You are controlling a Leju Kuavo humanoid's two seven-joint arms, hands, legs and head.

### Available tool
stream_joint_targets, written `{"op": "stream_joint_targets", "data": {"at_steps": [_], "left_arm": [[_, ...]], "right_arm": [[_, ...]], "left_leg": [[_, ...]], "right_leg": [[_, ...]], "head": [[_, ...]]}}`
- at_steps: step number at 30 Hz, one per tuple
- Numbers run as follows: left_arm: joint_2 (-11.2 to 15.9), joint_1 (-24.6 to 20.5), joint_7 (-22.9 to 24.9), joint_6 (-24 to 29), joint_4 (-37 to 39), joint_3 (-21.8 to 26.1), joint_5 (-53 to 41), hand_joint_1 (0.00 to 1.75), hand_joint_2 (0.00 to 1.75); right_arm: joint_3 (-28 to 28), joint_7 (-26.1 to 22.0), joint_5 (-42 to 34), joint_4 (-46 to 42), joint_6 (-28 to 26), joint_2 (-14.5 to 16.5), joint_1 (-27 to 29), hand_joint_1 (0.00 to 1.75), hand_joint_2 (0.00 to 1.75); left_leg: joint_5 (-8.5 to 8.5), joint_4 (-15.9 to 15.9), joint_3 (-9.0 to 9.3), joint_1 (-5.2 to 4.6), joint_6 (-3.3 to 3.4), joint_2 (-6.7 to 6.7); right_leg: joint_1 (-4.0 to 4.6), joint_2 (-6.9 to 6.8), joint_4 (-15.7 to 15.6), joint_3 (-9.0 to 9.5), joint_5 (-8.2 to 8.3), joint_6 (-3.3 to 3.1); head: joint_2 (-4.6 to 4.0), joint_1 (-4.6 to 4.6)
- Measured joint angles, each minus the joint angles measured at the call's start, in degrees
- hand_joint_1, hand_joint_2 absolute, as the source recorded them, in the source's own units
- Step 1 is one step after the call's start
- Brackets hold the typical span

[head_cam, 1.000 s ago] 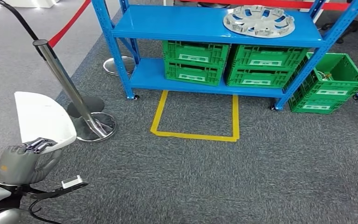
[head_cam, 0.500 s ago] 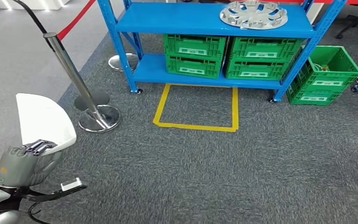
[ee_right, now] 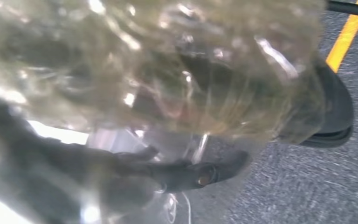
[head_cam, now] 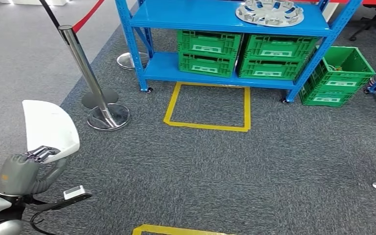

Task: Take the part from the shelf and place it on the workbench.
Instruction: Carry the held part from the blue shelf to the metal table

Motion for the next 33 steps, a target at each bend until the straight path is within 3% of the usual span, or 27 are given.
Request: {"op": "stream_joint_targets", "data": {"at_steps": [2,3,6,10,18,33], "left_arm": [[0.0,-0.08,-0.15,0.0,-0.02,0.02,0.83,1.75,1.75],[0.01,-0.12,-0.24,0.0,-0.03,0.03,1.16,1.75,1.75],[0.03,-0.15,-0.46,0.0,-0.08,0.07,1.56,1.75,1.75],[0.03,-0.14,-0.51,0.0,-0.09,0.1,1.56,1.75,1.75],[0.03,-0.15,-0.84,0.0,-0.09,0.08,1.56,1.75,1.75],[-0.04,-1.46,-1.67,-0.25,-0.09,-0.42,1.62,1.75,1.75]], "right_arm": [[-0.02,0.01,0.07,0.0,-0.03,-0.01,-0.08,0.0,0.0],[-0.03,-0.01,0.1,-0.01,-0.05,-0.01,-0.1,0.0,0.0],[-0.02,-0.03,0.23,-0.01,-0.07,0.01,0.04,0.0,0.0],[0.0,0.04,0.37,-0.01,-0.07,0.01,0.07,0.0,0.0],[0.01,0.04,0.64,-0.01,-0.05,0.01,0.06,0.0,0.0],[0.01,0.04,2.09,0.37,1.43,0.01,-0.18,0.0,0.0]], "left_leg": [[0.4,0.37,-0.51,-0.2,-0.46,0.01],[0.4,0.57,-0.72,-0.34,-0.37,0.01],[0.5,0.76,-0.95,-0.45,0.56,0.0],[1.28,0.47,-0.99,-0.2,-0.28,-0.02],[1.44,0.43,-1.08,-0.07,-0.96,-0.02],[1.39,0.64,-1.37,-0.15,-1.07,-0.02]], "right_leg": [[0.0,0.06,-7.15,4.51,1.36,-0.48],[0.0,0.09,-8.59,5.18,1.38,-0.73],[0.12,0.06,-8.79,4.9,1.6,-1.15],[0.41,-0.08,-8.7,4.67,1.88,-1.62],[0.54,-0.09,-8.42,4.52,1.87,-1.81],[0.38,-0.09,-8.42,4.36,1.89,-1.77]], "head": [[0.0,-0.03],[0.0,-0.05],[0.0,-0.07],[0.0,-0.07],[0.0,-0.05],[0.0,-0.03]]}}
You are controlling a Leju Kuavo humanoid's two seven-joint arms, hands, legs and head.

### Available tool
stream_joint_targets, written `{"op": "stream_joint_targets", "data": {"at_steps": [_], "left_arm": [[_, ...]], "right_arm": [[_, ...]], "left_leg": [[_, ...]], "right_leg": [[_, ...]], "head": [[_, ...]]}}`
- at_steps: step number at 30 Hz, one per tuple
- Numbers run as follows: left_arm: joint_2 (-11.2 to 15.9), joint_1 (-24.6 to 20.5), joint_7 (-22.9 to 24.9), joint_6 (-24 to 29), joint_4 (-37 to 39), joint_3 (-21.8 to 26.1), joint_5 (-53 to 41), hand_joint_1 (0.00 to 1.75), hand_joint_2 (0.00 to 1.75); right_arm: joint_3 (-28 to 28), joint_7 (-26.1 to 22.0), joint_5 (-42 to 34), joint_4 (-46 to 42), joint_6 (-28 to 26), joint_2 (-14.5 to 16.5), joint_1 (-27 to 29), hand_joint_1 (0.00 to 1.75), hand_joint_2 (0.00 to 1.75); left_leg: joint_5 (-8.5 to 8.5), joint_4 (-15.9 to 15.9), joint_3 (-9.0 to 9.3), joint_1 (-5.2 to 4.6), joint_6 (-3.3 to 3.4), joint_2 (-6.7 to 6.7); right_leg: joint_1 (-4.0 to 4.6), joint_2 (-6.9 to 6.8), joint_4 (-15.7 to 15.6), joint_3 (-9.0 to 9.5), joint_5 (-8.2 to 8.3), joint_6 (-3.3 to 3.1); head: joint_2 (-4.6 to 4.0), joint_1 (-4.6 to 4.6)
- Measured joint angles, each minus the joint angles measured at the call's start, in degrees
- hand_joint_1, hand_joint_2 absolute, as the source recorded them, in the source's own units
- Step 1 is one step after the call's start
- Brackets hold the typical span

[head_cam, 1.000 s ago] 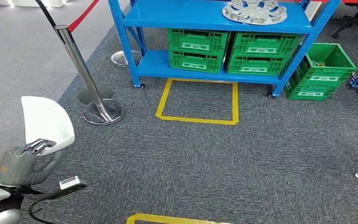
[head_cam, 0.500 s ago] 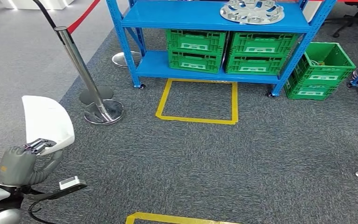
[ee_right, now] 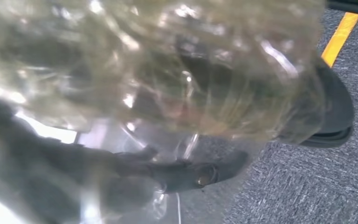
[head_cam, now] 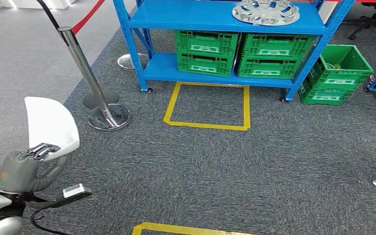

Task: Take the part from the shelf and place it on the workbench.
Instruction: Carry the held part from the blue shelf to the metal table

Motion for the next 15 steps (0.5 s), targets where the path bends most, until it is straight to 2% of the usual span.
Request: {"op": "stream_joint_targets", "data": {"at_steps": [4,7,8,9,10,12,13,14,15], "left_arm": [[0.01,-0.31,0.03,-0.01,0.0,-0.5,-0.12,1.75,1.75],[0.05,-0.54,0.2,0.0,0.0,-0.6,-0.6,1.75,1.75],[0.04,-0.64,0.26,0.01,0.0,-0.6,-0.79,1.75,1.75],[0.02,-0.74,0.3,0.01,0.0,-0.61,-0.93,1.75,1.75],[-0.02,-0.8,0.34,0.01,0.0,-0.66,-1.04,1.75,1.75],[-0.08,-0.82,0.42,0.01,0.02,-0.81,-1.16,1.75,1.75],[-0.12,-0.81,0.49,0.02,0.03,-0.91,-1.16,1.75,1.75],[-0.16,-0.82,0.57,0.02,0.05,-1.0,-1.17,1.75,1.75],[-0.2,-0.83,0.63,0.03,0.07,-1.05,-1.18,1.75,1.75]], "right_arm": [[0.0,0.0,0.03,0.14,0.01,0.01,-0.04,0.0,0.0],[-0.01,0.0,0.12,0.21,0.03,0.03,-0.06,0.0,0.0],[-0.01,-0.02,0.17,0.23,0.03,0.02,-0.08,0.0,0.0],[-0.02,-0.03,0.23,0.25,0.05,0.01,-0.09,0.0,0.0],[-0.03,-0.04,0.3,0.28,0.09,0.0,-0.1,0.0,0.0],[-0.04,-0.04,0.4,0.36,0.17,0.0,-0.1,0.0,0.0],[-0.03,-0.04,0.47,0.4,0.2,0.0,-0.08,0.0,0.0],[-0.03,-0.04,0.54,0.45,0.22,0.0,-0.07,0.0,0.0],[-0.02,-0.04,0.63,0.49,0.25,0.0,-0.07,0.0,0.0]], "left_leg": [[-0.04,0.13,-0.05,-0.1,0.17,-0.02],[0.81,-0.5,-0.09,-0.16,1.28,-0.01],[1.38,-1.16,-0.08,0.02,1.56,0.07],[1.91,-1.77,-0.16,0.23,1.7,0.16],[2.24,-2.09,-0.37,0.41,1.65,0.25],[2.71,-2.1,-1.19,0.65,1.3,0.26],[2.97,-2.01,-1.64,0.83,1.0,0.27],[3.25,-1.83,-2.14,1.09,0.66,0.27],[3.5,-1.51,-2.7,1.46,0.28,0.27]], "right_leg": [[-0.12,-0.04,-0.07,0.09,0.14,0.21],[-0.34,-0.05,-0.29,0.32,0.51,1.16],[-0.31,0.02,0.16,0.01,-0.16,1.43],[-0.32,0.1,1.71,-0.75,-1.66,1.68],[-0.48,0.17,4.46,-1.97,-3.79,1.93],[-0.97,0.22,12.0,-5.02,-7.77,2.64],[-1.28,0.2,14.46,-5.92,-8.48,3.03],[-1.61,0.2,14.83,-5.82,-8.04,3.44],[-1.98,0.19,12.78,-4.57,-6.58,3.92]], "head": [[0.0,0.01],[0.0,-0.04],[0.0,-0.02],[0.0,0.05],[0.0,0.11],[0.0,0.16],[0.0,0.16],[0.0,0.15],[0.0,0.15]]}}
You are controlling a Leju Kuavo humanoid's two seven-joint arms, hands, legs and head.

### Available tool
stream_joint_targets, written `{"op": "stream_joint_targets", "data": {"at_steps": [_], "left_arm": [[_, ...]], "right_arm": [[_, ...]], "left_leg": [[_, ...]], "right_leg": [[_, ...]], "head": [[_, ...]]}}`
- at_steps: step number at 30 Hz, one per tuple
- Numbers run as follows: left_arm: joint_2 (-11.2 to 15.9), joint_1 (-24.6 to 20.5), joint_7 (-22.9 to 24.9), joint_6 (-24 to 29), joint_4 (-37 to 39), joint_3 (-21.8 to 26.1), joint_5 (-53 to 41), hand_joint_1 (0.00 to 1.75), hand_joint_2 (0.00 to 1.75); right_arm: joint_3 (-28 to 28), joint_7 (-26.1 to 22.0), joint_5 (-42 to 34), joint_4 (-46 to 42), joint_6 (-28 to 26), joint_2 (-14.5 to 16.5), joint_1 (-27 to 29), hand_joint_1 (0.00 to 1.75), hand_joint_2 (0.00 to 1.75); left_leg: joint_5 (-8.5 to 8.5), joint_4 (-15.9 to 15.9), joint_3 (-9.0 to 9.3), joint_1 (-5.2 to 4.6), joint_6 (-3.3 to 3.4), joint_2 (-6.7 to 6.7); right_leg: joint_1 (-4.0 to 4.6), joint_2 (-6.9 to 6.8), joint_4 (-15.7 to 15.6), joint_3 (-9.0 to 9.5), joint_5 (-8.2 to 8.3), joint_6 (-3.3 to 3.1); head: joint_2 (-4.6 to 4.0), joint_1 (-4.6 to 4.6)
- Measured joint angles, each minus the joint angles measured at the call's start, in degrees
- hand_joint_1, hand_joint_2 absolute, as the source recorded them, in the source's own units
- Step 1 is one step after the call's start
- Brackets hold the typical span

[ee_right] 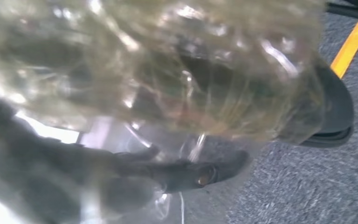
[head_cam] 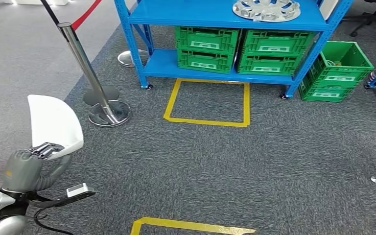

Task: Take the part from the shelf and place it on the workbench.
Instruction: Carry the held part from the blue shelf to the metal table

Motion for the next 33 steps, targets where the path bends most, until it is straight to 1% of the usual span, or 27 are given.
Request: {"op": "stream_joint_targets", "data": {"at_steps": [1,2,3,4,7,8,9,10,12,13,14,15,17,18,19,20,22,23,24,25,27,28,29,30,31,32,33], "left_arm": [[-0.03,-0.02,0.04,0.01,0.01,-0.03,-0.01,1.75,1.75],[-0.01,-0.04,0.08,0.03,0.02,0.0,-0.02,1.75,1.75],[0.03,-0.06,0.14,0.05,0.02,0.03,-0.03,1.75,1.75],[0.12,-0.08,0.19,0.07,0.02,0.07,-0.04,1.75,1.75],[0.3,-0.02,0.27,0.09,0.02,0.14,-0.06,1.75,1.75],[0.31,0.06,0.28,0.09,0.02,0.12,-0.06,1.75,1.75],[0.3,0.13,0.28,0.09,0.03,0.09,-0.06,1.75,1.75],[0.3,0.17,0.29,0.09,0.03,0.08,-0.06,1.75,1.75],[0.3,0.2,0.29,0.09,0.04,0.09,-0.06,1.75,1.75],[0.29,0.22,0.29,0.09,0.04,0.07,-0.05,1.75,1.75],[0.28,0.24,0.31,0.09,0.04,0.05,-0.05,1.75,1.75],[0.28,0.24,0.32,0.09,0.04,0.05,-0.05,1.75,1.75],[0.32,0.14,0.37,0.09,0.03,0.1,-0.06,1.75,1.75],[0.33,0.05,0.38,0.09,0.01,0.14,-0.06,1.75,1.75],[0.37,-0.06,0.39,0.09,-0.01,0.17,-0.06,1.75,1.75],[0.4,-0.15,0.39,0.09,-0.03,0.21,-0.06,1.75,1.75],[0.43,-0.18,0.42,0.09,-0.05,0.21,-0.04,1.75,1.75],[0.42,-0.16,0.44,0.09,-0.05,0.2,-0.04,1.75,1.75],[0.4,-0.16,0.45,0.09,-0.05,0.2,-0.04,1.75,1.75],[0.36,-0.13,0.48,0.09,-0.05,0.2,-0.04,1.75,1.75],[0.26,0.04,0.54,0.09,-0.05,0.16,-0.04,1.75,1.75],[0.2,0.15,0.57,0.09,-0.05,0.1,-0.04,1.75,1.75],[0.16,0.23,0.57,0.09,-0.05,0.05,-0.04,1.75,1.75],[0.13,0.26,0.57,0.09,-0.05,0.01,-0.04,1.75,1.75],[0.08,0.3,0.57,0.09,-0.05,-0.02,-0.04,1.75,1.75],[0.05,0.33,0.57,0.09,-0.05,-0.03,-0.04,1.75,1.75],[0.03,0.34,0.57,0.09,-0.05,-0.01,-0.04,1.75,1.75]], "right_arm": [[0.01,0.0,0.1,0.04,0.03,0.01,-0.03,0.0,0.0],[0.01,0.0,0.19,0.08,0.09,0.12,-0.1,0.0,0.0],[-0.01,0.0,0.27,0.11,0.17,0.18,-0.16,0.0,0.0],[-0.02,0.0,0.32,0.15,0.27,0.25,-0.2,0.0,0.0],[-0.01,0.01,0.34,0.27,0.52,0.26,-0.18,0.0,0.0],[0.01,0.01,0.35,0.28,0.57,0.26,-0.2,0.0,0.0],[0.02,0.01,0.35,0.29,0.58,0.26,-0.24,0.0,0.0],[0.03,0.01,0.35,0.31,0.58,0.26,-0.27,0.0,0.0],[0.03,0.02,0.35,0.34,0.59,0.26,-0.27,0.0,0.0],[0.03,0.01,0.35,0.36,0.59,0.26,-0.26,0.0,0.0],[0.03,0.02,0.35,0.38,0.59,0.26,-0.25,0.0,0.0],[0.03,0.02,0.35,0.4,0.59,0.26,-0.26,0.0,0.0],[0.03,0.02,0.35,0.43,0.59,0.27,-0.29,0.0,0.0],[0.03,0.02,0.36,0.44,0.58,0.28,-0.3,0.0,0.0],[0.03,0.02,0.36,0.46,0.58,0.3,-0.29,0.0,0.0],[0.03,0.03,0.36,0.48,0.57,0.32,-0.27,0.0,0.0],[0.04,0.04,0.36,0.51,0.56,0.32,-0.2,0.0,0.0],[0.05,-0.01,0.35,0.51,0.55,0.31,-0.18,0.0,0.0],[0.05,-0.05,0.34,0.5,0.54,0.31,-0.17,0.0,0.0],[0.05,-0.1,0.34,0.5,0.53,0.3,-0.15,0.0,0.0],[0.05,-0.15,0.33,0.5,0.48,0.27,-0.13,0.0,0.0],[0.05,-0.14,0.34,0.51,0.46,0.26,-0.12,0.0,0.0],[0.05,-0.14,0.34,0.52,0.44,0.24,-0.1,0.0,0.0],[0.06,-0.13,0.35,0.52,0.44,0.24,-0.08,0.0,0.0],[0.07,-0.13,0.35,0.52,0.44,0.24,-0.07,0.0,0.0],[0.08,-0.13,0.35,0.52,0.44,0.23,-0.08,0.0,0.0],[0.08,-0.11,0.36,0.52,0.43,0.22,-0.12,0.0,0.0]], "left_leg": [[0.19,0.56,-0.58,0.34,-0.48,-0.02],[0.34,1.22,-1.17,0.55,-1.05,-0.09],[0.46,1.98,-1.71,0.65,-1.57,-0.18],[0.68,2.51,-2.09,0.61,-2.04,-0.28],[1.61,2.76,-2.6,0.68,-2.74,-0.5],[0.82,3.32,-2.95,0.79,-2.84,-0.51],[-1.11,5.06,-3.65,0.86,-2.91,-0.5],[-3.98,8.14,-4.68,0.87,-2.91,-0.49],[-10.18,16.58,-6.76,0.71,-2.69,-0.49],[-12.07,19.64,-6.94,0.58,-2.44,-0.49],[-12.93,20.67,-6.11,0.41,-2.06,-0.49],[-12.78,19.22,-4.07,0.16,-1.52,-0.51],[-11.48,10.9,2.62,-0.64,0.06,-0.53],[-10.95,6.81,5.45,-1.06,0.63,-0.42],[-10.63,3.99,7.24,-1.46,0.95,-0.32],[-10.51,2.67,7.83,-1.78,1.0,-0.2],[-9.48,2.26,7.3,-2.06,1.03,-0.09],[-8.83,1.96,6.93,-2.06,1.22,-0.04],[-8.09,1.65,6.44,-1.99,1.5,0.0],[-7.28,1.41,5.82,-1.86,1.68,0.06],[-6.09,1.41,4.45,-1.87,1.82,0.11],[-5.53,1.45,3.73,-1.87,1.76,0.13],[-4.96,1.5,3.01,-1.87,1.67,0.16],[-4.44,1.56,2.33,-1.85,1.54,0.18],[-4.0,1.64,1.74,-1.82,1.37,0.2],[-3.64,1.79,1.29,-1.79,1.16,0.2],[-3.38,2.0,0.92,-1.83,0.91,0.21]], "right_leg": [[-0.47,0.01,-3.8,2.09,1.81,0.61],[-0.75,0.25,-7.27,3.82,2.94,1.14],[-0.94,0.55,-9.76,4.9,3.79,1.12],[-1.01,0.82,-10.74,5.16,4.05,0.71],[-0.78,0.85,-9.58,3.78,4.77,-1.57],[-0.67,0.72,-9.4,3.29,5.18,-2.19],[-0.53,0.57,-9.35,2.7,5.73,-2.79],[-0.34,0.46,-9.34,2.07,6.39,-3.31],[0.24,0.31,-9.31,0.5,7.87,-3.89],[0.56,0.25,-9.29,-0.4,8.61,-4.06],[0.9,0.21,-9.28,-1.32,9.31,-4.18],[1.23,0.2,-9.28,-2.19,9.96,-4.25],[1.7,0.23,-9.29,-3.58,11.24,-4.32],[1.88,0.25,-9.35,-4.06,11.85,-4.25],[1.92,0.21,-9.43,-4.38,12.41,-4.07],[1.82,0.14,-9.54,-4.56,12.9,-3.8],[1.51,0.01,-9.85,-4.8,13.7,-3.04],[1.36,0.02,-9.66,-5.13,13.39,-2.73],[1.3,0.04,-8.76,-5.66,12.02,-2.47],[1.26,0.08,-6.8,-6.42,9.71,-2.26],[1.22,0.12,-0.09,-8.18,3.99,-1.92],[1.21,0.12,3.33,-8.73,2.48,-1.76],[1.21,0.11,5.5,-8.63,2.29,-1.63],[1.2,0.09,5.65,-7.51,3.2,-1.54],[1.16,0.05,3.38,-5.14,4.63,-1.48],[1.1,0.0,-0.8,-1.85,5.58,-1.45],[1.12,-0.05,-5.46,1.62,5.73,-1.48]], "head": [[0.0,0.02],[0.01,0.1],[0.0,0.13],[0.0,0.07],[-0.01,-0.4],[-0.01,-0.52],[-0.01,-0.66],[-0.01,-0.8],[-0.01,-0.98],[-0.01,-1.01],[0.0,-1.02],[0.0,-1.02],[0.0,-1.0],[0.0,-0.97],[0.0,-0.96],[0.0,-0.95],[-0.01,-0.98],[-0.01,-0.97],[-0.01,-0.89],[0.0,-0.76],[0.0,-0.46],[0.0,-0.4],[0.0,-0.39],[0.0,-0.38],[0.0,-0.39],[0.0,-0.38],[-0.01,-0.37]]}}
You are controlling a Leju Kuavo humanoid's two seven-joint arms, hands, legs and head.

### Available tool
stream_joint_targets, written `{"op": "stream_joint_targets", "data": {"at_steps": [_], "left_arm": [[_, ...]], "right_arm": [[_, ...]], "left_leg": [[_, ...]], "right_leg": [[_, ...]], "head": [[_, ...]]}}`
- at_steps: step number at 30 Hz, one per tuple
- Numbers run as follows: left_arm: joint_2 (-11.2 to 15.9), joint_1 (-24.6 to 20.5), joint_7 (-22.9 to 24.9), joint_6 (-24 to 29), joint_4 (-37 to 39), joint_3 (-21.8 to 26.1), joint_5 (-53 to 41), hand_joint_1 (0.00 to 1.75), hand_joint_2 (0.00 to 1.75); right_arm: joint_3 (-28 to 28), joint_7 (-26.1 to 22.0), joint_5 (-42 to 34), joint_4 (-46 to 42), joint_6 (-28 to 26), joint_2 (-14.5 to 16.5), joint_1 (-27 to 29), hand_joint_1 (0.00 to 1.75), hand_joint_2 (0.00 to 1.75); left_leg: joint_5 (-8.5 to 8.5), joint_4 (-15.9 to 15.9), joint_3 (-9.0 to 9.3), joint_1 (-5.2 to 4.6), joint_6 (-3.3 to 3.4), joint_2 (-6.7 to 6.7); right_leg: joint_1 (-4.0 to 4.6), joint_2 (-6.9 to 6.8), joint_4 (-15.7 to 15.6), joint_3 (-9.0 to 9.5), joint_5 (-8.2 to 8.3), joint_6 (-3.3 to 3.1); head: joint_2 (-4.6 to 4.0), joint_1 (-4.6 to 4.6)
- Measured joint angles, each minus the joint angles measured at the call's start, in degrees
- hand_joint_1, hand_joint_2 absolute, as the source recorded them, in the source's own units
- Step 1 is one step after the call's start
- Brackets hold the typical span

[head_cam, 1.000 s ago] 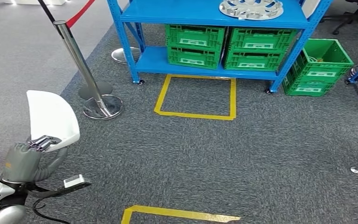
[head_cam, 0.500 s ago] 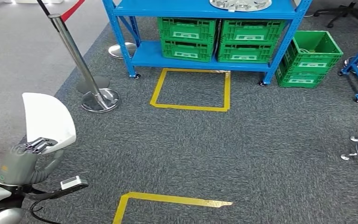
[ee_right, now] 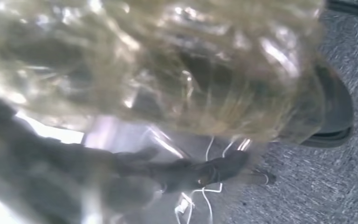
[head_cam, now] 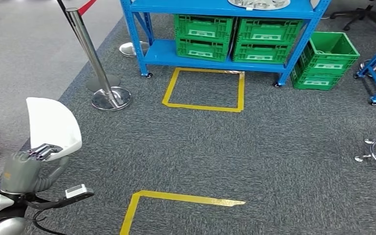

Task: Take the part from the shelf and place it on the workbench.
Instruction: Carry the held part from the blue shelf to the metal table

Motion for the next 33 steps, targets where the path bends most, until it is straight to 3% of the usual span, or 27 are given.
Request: {"op": "stream_joint_targets", "data": {"at_steps": [1,2,5,7,10,11,12,13,15,17,18,22,23,28,33], "left_arm": [[-0.01,-0.01,0.0,0.0,0.0,0.02,0.0,1.75,1.75],[-0.01,-0.03,0.0,0.0,0.0,0.04,0.0,1.75,1.75],[0.05,-0.02,0.0,0.0,0.0,0.06,-0.01,1.75,1.75],[0.16,0.04,0.0,0.01,0.0,0.12,0.0,1.75,1.75],[0.2,0.25,0.0,0.04,0.0,0.15,0.03,1.75,1.75],[0.18,0.33,-0.03,0.05,0.0,0.13,0.11,1.75,1.75],[0.17,0.38,-0.1,0.05,0.0,0.13,0.28,1.75,1.75],[0.16,0.4,-0.21,0.06,0.0,0.14,0.48,1.75,1.75],[0.16,0.36,-0.6,0.06,0.0,0.18,1.42,1.75,1.75],[0.16,0.29,-1.13,0.01,-0.01,0.21,3.0,1.75,1.75],[0.16,0.25,-1.36,-0.05,-0.01,0.22,3.78,1.75,1.75],[-0.03,0.25,-1.67,-0.32,-0.01,0.15,5.18,1.75,1.75],[-0.09,0.26,-1.68,-0.36,-0.02,0.14,5.28,1.75,1.75],[-0.42,0.23,-1.68,-0.55,-0.01,0.14,5.28,1.75,1.75],[-0.48,0.21,-1.63,-0.63,-0.01,0.24,5.23,1.75,1.75]], "right_arm": [[0.0,0.02,0.01,0.0,-0.02,-0.02,-0.03,0.0,0.0],[-0.01,0.0,0.01,0.01,-0.04,-0.03,-0.07,0.0,0.0],[-0.02,-0.19,0.0,0.01,-0.08,-0.04,-0.05,0.0,0.0],[-0.01,-0.22,0.02,0.01,-0.17,-0.07,-0.03,0.0,0.0],[0.01,-0.22,0.11,-0.01,-0.51,-0.11,0.03,0.0,0.0],[0.02,-0.22,0.16,-0.02,-0.6,-0.11,0.09,0.0,0.0],[0.04,-0.22,0.25,-0.02,-0.66,-0.11,0.14,0.0,0.0],[0.05,-0.22,0.33,-0.02,-0.7,-0.11,0.17,0.0,0.0],[0.08,-0.22,0.55,-0.02,-0.73,-0.11,0.16,0.0,0.0],[0.08,-0.22,0.74,-0.05,-0.72,-0.11,0.07,0.0,0.0],[0.08,-0.22,0.81,-0.07,-0.72,-0.11,0.05,0.0,0.0],[0.08,-0.22,0.97,-0.08,-0.72,-0.17,0.03,0.0,0.0],[0.08,-0.22,0.99,-0.08,-0.72,-0.17,0.03,0.0,0.0],[0.09,-0.22,1.13,-0.08,-0.72,-0.2,0.1,0.0,0.0],[0.1,-0.22,1.44,-0.11,-0.7,-0.2,0.06,0.0,0.0]], "left_leg": [[0.26,0.22,-0.2,-0.05,-0.28,0.02],[0.49,0.43,-0.31,-0.09,-0.56,0.04],[0.77,0.81,-0.45,0.0,-1.37,0.02],[-1.61,3.44,-1.56,0.16,-2.08,-0.15],[-7.84,14.17,-5.53,0.71,-3.1,-0.32],[-8.46,16.55,-6.17,0.86,-3.23,-0.33],[-7.92,16.88,-5.84,0.95,-3.26,-0.34],[-6.44,14.97,-4.47,1.0,-3.18,-0.36],[-3.2,7.44,0.06,0.97,-2.71,-0.52],[-2.16,1.98,2.98,0.77,-2.11,-0.74],[-2.38,1.01,3.33,0.7,-1.93,-0.8],[-2.42,0.36,3.08,0.61,-1.9,-0.81],[-2.43,0.36,3.07,0.52,-1.78,-0.81],[-2.24,0.58,2.71,0.16,-1.07,-0.78],[-2.46,0.54,2.13,-0.21,0.43,-0.83]], "right_leg": [[0.04,0.0,-3.62,2.52,-0.23,-0.17],[0.12,0.02,-5.83,3.85,-0.76,-0.43],[0.17,0.03,-6.67,3.62,-0.66,-1.8],[-0.05,-0.09,-6.86,3.5,-0.07,-2.75],[-0.04,-0.14,-6.72,2.93,0.69,-3.16],[-0.01,-0.12,-6.61,2.63,0.85,-3.13],[0.0,-0.1,-6.48,2.41,0.94,-3.1],[0.01,-0.06,-6.37,2.29,0.98,-3.05],[0.05,0.01,-6.25,2.22,1.01,-2.89],[0.14,0.09,-6.19,2.01,1.18,-2.39],[0.23,0.11,-6.07,1.81,1.2,-2.14],[0.3,0.06,-6.02,1.03,1.19,-2.88],[0.23,0.04,-6.13,0.98,1.27,-2.75],[-0.15,0.12,-6.77,1.16,2.0,-1.43],[-0.6,0.07,-6.53,1.2,2.73,0.27]], "head": [[0.0,-0.02],[0.0,0.0],[0.01,-0.08],[0.01,-0.31],[0.0,-0.44],[0.01,-0.44],[0.01,-0.44],[0.01,-0.45],[0.01,-0.43],[0.01,-0.42],[0.01,-0.41],[0.0,-0.3],[0.01,-0.3],[0.01,-0.31],[0.01,-0.35]]}}
